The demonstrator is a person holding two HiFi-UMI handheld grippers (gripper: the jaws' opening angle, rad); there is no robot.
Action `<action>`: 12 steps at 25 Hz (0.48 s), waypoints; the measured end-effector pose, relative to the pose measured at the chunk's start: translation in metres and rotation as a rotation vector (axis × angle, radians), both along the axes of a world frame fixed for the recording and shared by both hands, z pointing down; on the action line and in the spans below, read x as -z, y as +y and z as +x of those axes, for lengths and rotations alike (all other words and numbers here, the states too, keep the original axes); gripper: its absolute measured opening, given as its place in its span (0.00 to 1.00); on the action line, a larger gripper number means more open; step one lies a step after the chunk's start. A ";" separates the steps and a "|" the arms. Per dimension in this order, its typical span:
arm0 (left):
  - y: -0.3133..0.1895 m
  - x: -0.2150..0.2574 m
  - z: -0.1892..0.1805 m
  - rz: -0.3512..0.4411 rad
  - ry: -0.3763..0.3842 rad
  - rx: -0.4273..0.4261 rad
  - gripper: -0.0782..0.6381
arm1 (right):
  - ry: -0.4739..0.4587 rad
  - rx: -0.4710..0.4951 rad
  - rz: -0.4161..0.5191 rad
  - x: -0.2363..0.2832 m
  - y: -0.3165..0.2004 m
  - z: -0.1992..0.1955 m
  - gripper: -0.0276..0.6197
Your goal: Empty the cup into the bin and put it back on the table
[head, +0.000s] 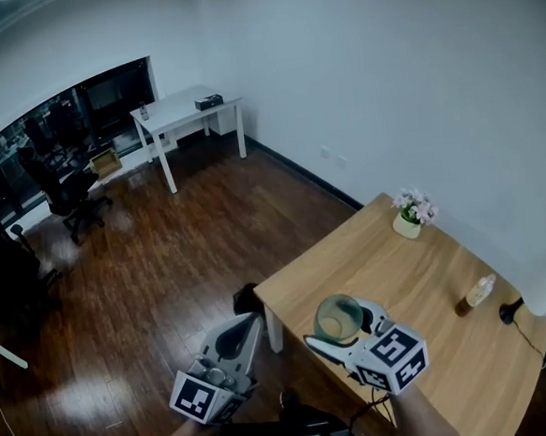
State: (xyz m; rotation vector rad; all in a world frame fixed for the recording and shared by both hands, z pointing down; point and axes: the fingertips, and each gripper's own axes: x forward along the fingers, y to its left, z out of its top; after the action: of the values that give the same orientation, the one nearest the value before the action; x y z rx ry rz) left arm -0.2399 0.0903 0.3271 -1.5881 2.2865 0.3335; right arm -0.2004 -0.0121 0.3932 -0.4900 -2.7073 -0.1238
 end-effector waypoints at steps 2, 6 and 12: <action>0.002 0.000 -0.015 -0.004 0.001 0.023 0.11 | 0.001 0.023 0.002 -0.001 0.002 -0.016 0.64; 0.002 0.003 -0.045 -0.002 -0.006 0.065 0.11 | 0.000 0.067 0.020 0.002 0.003 -0.048 0.64; -0.005 0.017 -0.086 0.003 -0.039 0.093 0.11 | -0.012 0.119 0.015 0.010 -0.004 -0.094 0.64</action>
State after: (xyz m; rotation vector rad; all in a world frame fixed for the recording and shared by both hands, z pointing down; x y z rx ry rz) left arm -0.3257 0.0850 0.3103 -1.4687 2.3197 0.2805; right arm -0.2941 -0.0159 0.3833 -0.6471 -2.6863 -0.1802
